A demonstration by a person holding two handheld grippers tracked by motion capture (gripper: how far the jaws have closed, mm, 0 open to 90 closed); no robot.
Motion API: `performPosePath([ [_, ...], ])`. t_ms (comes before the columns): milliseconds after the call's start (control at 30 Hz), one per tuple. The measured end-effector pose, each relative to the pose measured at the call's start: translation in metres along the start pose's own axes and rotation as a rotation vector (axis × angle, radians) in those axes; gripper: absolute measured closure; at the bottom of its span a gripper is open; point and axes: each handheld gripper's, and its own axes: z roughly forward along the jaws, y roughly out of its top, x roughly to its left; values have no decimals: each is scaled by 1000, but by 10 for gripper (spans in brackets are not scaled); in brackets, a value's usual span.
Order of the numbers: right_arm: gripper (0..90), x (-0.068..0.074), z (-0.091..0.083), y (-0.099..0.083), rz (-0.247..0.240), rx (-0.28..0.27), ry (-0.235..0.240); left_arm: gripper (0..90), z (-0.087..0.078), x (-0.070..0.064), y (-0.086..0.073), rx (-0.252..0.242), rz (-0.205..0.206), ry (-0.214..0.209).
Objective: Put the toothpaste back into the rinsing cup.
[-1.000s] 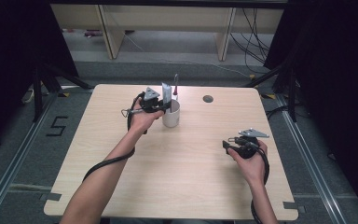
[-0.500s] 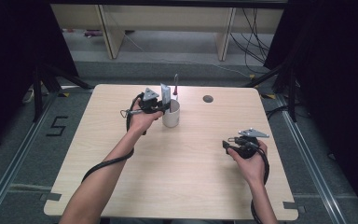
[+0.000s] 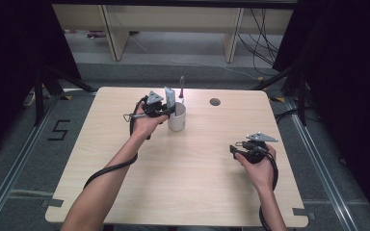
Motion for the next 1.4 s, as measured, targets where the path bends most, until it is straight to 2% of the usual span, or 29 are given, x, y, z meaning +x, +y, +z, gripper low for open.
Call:
performPosePath([
  [467, 415, 0, 0, 0, 1, 6, 6, 646, -1, 0, -1, -6, 4, 2],
  [800, 415, 0, -1, 0, -3, 1, -7, 547, -4, -2, 2, -4, 2, 3],
  [1033, 415, 0, 0, 0, -10, -2, -6, 523, -7, -3, 4, -2, 18, 5],
  [1133, 415, 1, 0, 0, 2, 9, -1, 517, -8, -3, 4, 0, 16, 4],
  [1167, 415, 1, 0, 0, 1, 5, -1, 515, -8, -3, 4, 0, 15, 4],
  [1200, 415, -1, 1, 0, -25, -1, -7, 512, -9, -3, 4, 1, 17, 3],
  [1233, 415, 1, 0, 0, -2, 2, -5, 509, -9, -2, 5, 2, 18, 1],
  [1333, 415, 1, 2, -1, -2, -6, 9, 493, -11, -3, 5, -1, 12, -1],
  [1400, 415, 1, 0, 0, -4, 6, -4, 482, -14, -3, 5, 2, 18, -4],
])
